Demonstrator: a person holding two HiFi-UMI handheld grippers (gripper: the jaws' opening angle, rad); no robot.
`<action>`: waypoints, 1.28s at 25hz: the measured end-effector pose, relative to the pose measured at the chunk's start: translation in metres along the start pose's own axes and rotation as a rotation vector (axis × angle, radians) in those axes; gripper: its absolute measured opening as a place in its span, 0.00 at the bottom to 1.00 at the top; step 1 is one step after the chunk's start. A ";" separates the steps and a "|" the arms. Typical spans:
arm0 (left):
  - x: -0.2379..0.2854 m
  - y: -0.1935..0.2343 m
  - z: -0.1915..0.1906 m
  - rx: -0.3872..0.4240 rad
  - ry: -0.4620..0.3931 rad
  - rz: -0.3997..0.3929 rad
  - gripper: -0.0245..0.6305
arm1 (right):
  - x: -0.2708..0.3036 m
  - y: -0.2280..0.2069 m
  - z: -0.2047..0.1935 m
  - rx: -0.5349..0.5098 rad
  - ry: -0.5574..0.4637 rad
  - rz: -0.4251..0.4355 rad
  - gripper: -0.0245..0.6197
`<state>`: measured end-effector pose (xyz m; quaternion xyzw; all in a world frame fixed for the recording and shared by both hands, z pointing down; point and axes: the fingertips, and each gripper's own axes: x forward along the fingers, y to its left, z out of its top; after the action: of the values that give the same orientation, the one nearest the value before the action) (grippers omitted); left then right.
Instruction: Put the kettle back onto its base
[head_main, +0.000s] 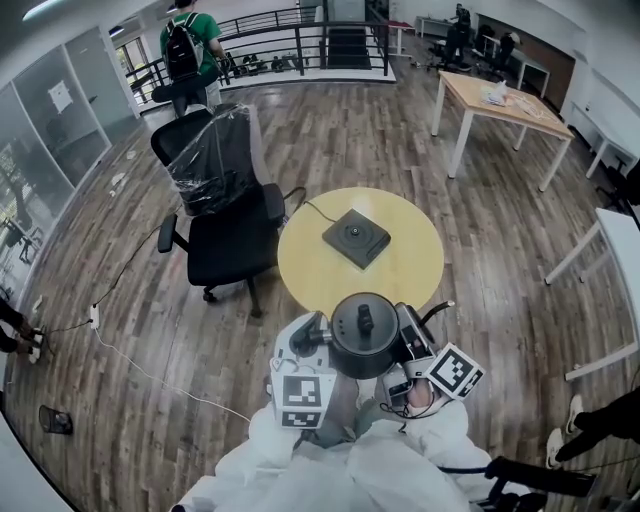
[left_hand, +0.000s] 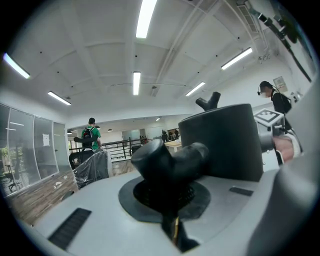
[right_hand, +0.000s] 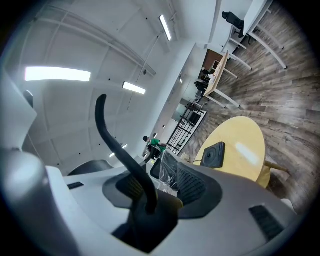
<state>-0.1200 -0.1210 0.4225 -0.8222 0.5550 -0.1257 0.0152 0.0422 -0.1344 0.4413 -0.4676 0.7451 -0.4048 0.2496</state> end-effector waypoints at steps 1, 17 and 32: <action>0.005 0.003 0.000 -0.002 -0.002 0.004 0.05 | 0.006 -0.002 0.001 -0.003 0.004 -0.002 0.35; 0.131 0.042 0.013 -0.030 -0.007 0.055 0.05 | 0.124 -0.042 0.060 -0.015 0.050 0.023 0.35; 0.296 0.071 0.041 -0.038 -0.026 0.092 0.04 | 0.270 -0.089 0.152 -0.025 0.084 0.131 0.34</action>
<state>-0.0710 -0.4240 0.4269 -0.7975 0.5942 -0.1037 0.0126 0.0823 -0.4545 0.4344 -0.4033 0.7889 -0.3975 0.2385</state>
